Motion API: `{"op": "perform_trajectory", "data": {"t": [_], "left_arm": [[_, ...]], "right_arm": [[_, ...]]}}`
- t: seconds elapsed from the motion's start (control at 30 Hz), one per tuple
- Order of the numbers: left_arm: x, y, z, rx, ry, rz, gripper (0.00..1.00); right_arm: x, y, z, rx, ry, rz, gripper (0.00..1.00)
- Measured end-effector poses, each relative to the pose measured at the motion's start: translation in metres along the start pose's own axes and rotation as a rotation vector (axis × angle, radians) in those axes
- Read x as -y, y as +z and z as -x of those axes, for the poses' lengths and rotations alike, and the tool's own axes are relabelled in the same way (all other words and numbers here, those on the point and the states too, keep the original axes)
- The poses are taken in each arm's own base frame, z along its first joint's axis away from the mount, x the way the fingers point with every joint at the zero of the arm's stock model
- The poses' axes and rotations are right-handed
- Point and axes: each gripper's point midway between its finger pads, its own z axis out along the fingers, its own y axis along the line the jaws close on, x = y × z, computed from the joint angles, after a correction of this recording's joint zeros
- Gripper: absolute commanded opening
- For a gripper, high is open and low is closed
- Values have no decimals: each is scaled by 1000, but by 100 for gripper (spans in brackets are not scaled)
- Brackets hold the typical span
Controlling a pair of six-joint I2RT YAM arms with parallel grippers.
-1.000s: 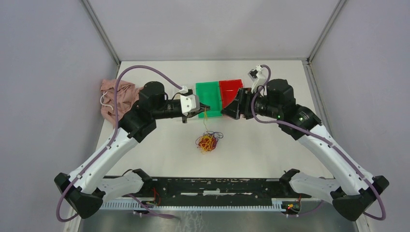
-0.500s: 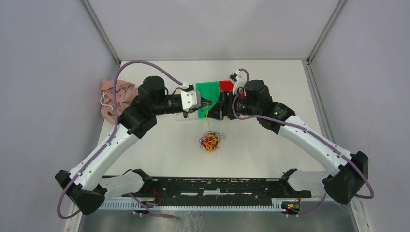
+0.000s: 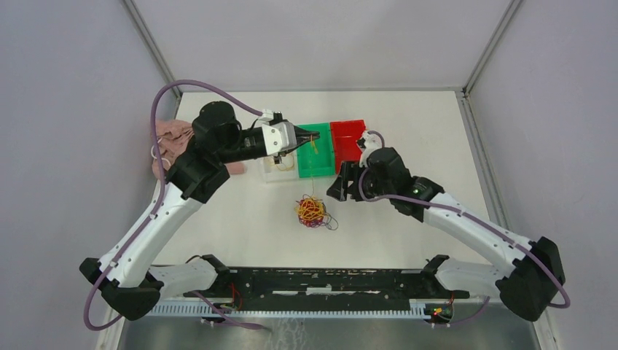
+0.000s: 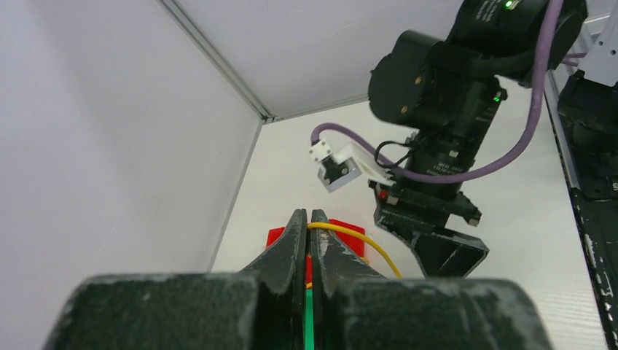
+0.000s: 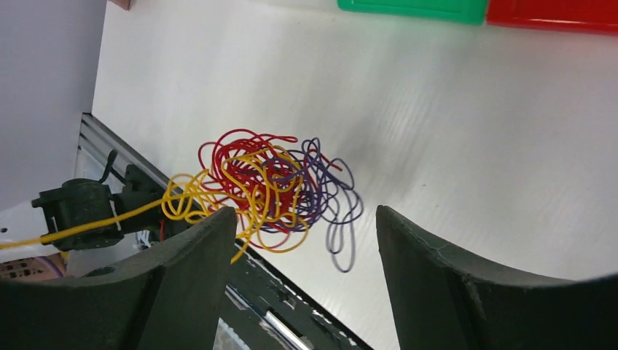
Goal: Untangle the cables
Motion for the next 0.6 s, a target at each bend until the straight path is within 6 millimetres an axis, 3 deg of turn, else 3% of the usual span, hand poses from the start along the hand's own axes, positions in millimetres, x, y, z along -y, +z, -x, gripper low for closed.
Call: {"op": "perform_trajectory", "data": {"t": [0.13, 0.3, 0.47, 0.6], "left_arm": [[-1, -1, 1, 0, 2, 5, 3], [-2, -1, 1, -3, 3, 11, 3], [-5, 0, 7, 8, 12, 12, 3], [-9, 0, 16, 21, 24, 20, 3]], "right_arm": [[3, -22, 4, 102, -53, 22, 82], [-10, -41, 2, 202, -194, 168, 85], [-36, -42, 8, 208, -337, 289, 85], [-57, -35, 13, 200, -424, 370, 94]]}}
